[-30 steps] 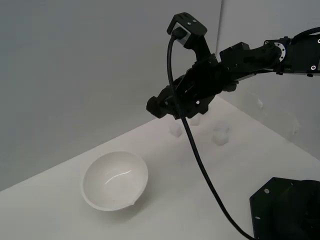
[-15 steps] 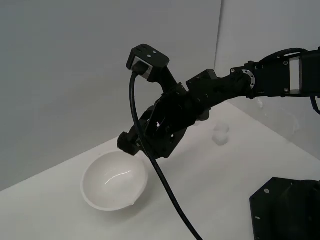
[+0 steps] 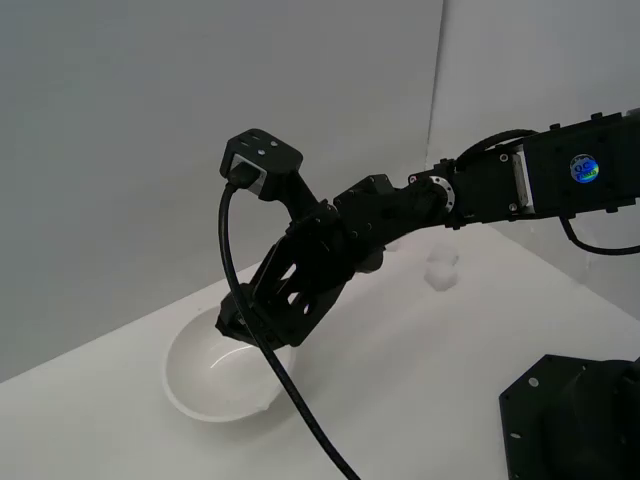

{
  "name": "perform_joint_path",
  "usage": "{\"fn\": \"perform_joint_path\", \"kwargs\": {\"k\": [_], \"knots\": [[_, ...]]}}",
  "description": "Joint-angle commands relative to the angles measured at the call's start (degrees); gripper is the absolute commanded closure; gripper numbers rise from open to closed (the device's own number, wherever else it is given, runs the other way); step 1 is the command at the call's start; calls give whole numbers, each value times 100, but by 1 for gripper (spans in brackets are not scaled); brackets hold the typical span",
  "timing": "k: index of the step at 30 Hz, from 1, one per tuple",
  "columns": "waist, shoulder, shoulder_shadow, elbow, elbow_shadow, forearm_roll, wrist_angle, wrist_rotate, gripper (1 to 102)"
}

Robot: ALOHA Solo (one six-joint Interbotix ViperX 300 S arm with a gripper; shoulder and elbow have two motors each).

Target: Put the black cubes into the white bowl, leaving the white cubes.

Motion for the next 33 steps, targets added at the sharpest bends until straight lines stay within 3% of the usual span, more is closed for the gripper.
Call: {"fn": "perform_joint_path", "kwargs": {"k": [1,12,17,22,33], "knots": [[-123,18,53,-123,-158,-149,26,88,31],[-88,18,62,-149,-176,-237,26,88,31],[826,519,563,53,9,-141,62,158,31],[1819,879,923,281,264,-9,62,396,31],[3665,501,536,396,378,79,79,1028,31]]}}
